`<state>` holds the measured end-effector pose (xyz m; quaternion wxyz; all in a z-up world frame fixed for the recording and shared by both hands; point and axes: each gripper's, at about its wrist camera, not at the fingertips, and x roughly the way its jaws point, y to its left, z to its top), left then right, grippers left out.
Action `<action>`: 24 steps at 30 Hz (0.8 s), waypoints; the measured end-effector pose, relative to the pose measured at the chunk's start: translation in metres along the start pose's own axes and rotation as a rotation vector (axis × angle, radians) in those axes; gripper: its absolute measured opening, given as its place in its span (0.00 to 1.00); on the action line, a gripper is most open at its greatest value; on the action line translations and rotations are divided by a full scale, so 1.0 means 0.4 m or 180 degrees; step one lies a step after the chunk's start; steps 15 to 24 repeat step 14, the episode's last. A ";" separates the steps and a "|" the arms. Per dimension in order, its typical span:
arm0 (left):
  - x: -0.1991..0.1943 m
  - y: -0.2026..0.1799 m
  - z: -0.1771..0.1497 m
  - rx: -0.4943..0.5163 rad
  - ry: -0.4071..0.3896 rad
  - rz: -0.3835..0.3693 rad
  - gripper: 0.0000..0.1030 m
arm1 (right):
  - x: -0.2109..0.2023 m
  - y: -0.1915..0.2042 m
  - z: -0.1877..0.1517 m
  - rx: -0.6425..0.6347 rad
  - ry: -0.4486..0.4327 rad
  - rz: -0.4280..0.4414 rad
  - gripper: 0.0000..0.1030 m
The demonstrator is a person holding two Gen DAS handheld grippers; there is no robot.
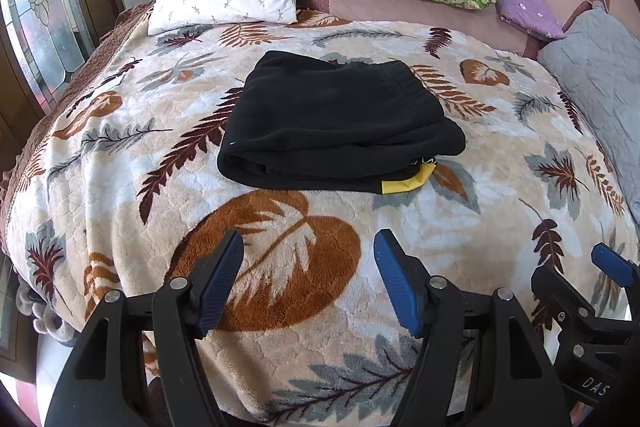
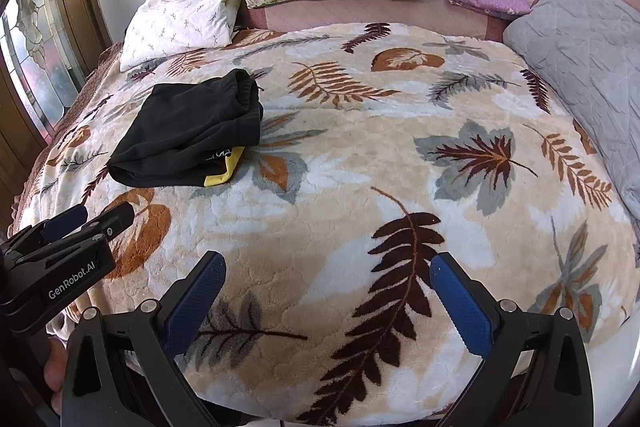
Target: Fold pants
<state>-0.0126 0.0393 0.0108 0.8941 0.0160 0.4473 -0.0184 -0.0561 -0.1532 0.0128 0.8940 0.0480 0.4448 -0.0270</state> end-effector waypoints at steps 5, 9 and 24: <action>0.004 0.007 0.000 -0.0035 0.0006 -0.0043 0.66 | 0.006 -0.001 0.002 -0.0013 0.0020 0.0000 1.00; -0.002 0.007 0.001 -0.0018 -0.0020 -0.0052 0.66 | 0.007 0.000 0.002 -0.0021 0.0015 -0.0003 1.00; 0.000 0.006 0.001 0.0008 0.0001 -0.0002 0.66 | 0.009 0.000 0.003 -0.0042 0.0023 -0.0004 1.00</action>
